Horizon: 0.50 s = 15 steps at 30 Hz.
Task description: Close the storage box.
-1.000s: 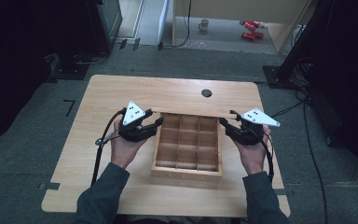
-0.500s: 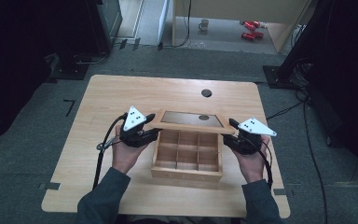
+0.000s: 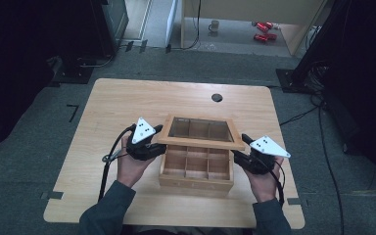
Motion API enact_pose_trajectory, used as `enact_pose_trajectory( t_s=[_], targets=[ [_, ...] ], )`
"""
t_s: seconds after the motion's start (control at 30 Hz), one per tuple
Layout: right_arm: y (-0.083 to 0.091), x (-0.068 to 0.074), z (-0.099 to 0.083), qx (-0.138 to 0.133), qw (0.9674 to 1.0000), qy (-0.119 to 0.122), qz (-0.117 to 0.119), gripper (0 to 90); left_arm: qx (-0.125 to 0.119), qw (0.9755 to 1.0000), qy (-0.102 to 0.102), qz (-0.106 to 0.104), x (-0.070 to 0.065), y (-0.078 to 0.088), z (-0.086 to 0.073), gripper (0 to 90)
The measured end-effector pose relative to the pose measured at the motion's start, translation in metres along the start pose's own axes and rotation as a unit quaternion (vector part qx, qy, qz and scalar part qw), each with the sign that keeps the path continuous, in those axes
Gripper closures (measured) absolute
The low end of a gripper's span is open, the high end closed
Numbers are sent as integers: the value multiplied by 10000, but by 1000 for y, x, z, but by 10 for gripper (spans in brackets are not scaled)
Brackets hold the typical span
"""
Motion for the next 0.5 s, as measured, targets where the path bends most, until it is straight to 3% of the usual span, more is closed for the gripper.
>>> enact_pose_trajectory(
  t_s=[0.13, 0.43, 0.5],
  targets=[
    [12, 9, -4, -60, 9998, 202, -38, 458, 22, 10000, 13, 5, -2, 0, -5, 485],
    [20, 16, -6, -127, 9998, 115, 56, 478, 143, 9999, -19, 24, -4, -1, -20, 483],
    [21, 18, -8, -86, 9999, 126, 31, 481, 104, 9999, 102, -32, -5, 0, -23, 485]
  ],
)
Point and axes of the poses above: each handheld gripper's, and its own axes: y roughly backward along the jaws, z roughly out of its top, x roughly to its left, the point moved 9 cm from there along -y, roughly forward along the jaws, and after that the axes turned 4 degrees about -z, right-handed, at the moved point
